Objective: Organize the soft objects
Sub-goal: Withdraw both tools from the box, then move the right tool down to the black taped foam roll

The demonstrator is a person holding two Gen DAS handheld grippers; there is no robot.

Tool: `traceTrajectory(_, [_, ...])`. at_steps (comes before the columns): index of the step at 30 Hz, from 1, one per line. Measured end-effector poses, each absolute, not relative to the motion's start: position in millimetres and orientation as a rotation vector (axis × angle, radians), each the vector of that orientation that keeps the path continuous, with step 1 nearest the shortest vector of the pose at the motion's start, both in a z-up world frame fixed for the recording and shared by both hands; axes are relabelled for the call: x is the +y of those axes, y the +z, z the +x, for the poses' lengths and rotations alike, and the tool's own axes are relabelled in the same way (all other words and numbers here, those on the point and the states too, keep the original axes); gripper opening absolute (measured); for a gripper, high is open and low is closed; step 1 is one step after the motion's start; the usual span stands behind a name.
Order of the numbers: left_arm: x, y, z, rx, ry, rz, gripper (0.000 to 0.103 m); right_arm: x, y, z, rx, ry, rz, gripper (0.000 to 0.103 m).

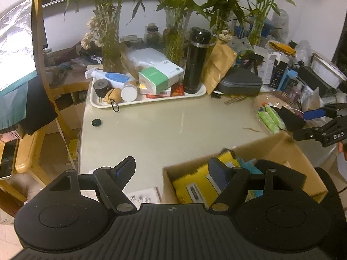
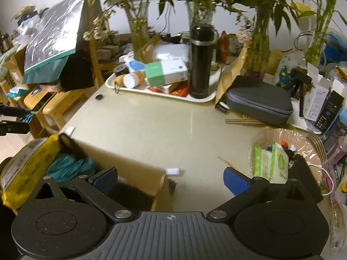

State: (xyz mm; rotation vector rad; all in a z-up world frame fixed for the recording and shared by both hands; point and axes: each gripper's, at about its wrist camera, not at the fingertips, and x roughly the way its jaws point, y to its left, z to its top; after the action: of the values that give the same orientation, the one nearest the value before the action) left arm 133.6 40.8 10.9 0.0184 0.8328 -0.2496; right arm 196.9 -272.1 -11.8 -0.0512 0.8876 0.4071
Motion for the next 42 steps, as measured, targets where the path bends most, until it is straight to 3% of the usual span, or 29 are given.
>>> traceTrajectory(15, [69.5, -3.1, 187.2, 0.839, -0.224, -0.020, 0.074, -282.6, -31.8, 246.6, 0.872, 0.386, -0.042, 0.103])
traceTrajectory(42, [78.9, -55.2, 235.1, 0.913, -0.256, -0.047, 0.074, -280.3, -123.1, 324.9, 1.119, 0.452, 0.039, 0.103])
